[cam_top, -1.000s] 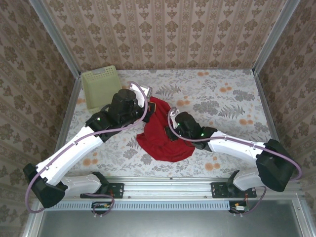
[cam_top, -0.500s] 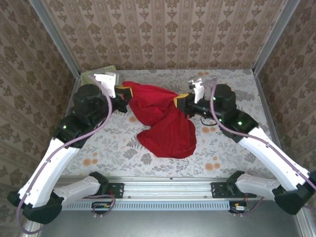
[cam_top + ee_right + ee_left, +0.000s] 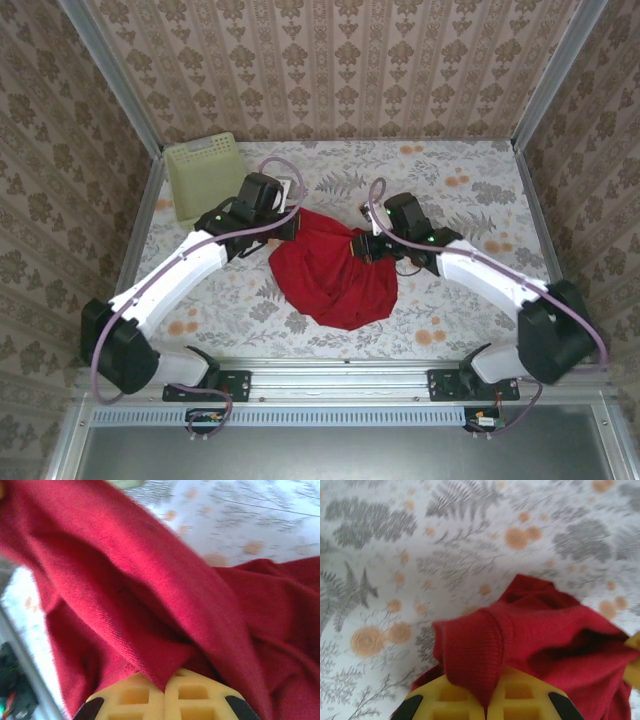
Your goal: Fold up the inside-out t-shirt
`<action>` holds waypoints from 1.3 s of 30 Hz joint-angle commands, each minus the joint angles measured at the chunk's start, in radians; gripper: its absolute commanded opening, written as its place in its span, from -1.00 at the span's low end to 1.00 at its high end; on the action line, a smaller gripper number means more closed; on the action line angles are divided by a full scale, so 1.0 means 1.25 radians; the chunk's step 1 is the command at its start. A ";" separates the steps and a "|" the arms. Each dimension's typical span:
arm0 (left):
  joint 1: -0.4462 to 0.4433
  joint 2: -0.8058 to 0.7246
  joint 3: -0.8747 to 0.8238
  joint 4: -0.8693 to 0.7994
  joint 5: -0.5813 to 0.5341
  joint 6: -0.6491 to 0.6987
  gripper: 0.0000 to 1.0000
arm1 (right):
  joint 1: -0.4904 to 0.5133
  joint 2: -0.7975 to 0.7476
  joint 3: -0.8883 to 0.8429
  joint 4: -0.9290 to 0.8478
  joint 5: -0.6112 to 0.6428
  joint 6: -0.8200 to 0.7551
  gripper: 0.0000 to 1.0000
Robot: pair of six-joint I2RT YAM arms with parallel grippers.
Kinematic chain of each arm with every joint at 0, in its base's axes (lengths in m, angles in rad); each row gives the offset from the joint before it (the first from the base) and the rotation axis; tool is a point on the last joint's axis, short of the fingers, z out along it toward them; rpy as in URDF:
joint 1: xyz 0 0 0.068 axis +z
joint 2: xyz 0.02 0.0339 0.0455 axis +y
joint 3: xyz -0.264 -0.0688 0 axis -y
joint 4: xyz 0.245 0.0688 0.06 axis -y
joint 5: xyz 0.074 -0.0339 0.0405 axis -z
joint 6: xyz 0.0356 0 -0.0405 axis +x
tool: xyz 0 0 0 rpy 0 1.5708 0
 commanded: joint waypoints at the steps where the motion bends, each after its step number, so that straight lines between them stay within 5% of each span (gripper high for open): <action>1: 0.017 0.003 0.005 -0.011 -0.017 -0.029 -1.00 | -0.008 0.062 0.097 -0.026 0.128 -0.002 -0.68; 5: 0.024 0.007 -0.017 0.004 -0.007 -0.031 -1.00 | 0.036 0.054 0.134 -0.091 0.254 -0.018 -0.22; 8: 0.034 -0.007 -0.037 0.011 -0.005 -0.032 -1.00 | 0.112 -0.004 0.119 -0.139 0.354 -0.029 -0.08; 17: 0.080 -0.060 -0.111 0.076 0.050 -0.053 -1.00 | 0.272 -0.057 0.008 -0.062 0.321 0.101 -0.17; 39: 0.085 -0.075 -0.118 0.072 0.056 -0.053 -1.00 | 0.310 0.147 0.065 -0.004 0.300 0.131 -0.28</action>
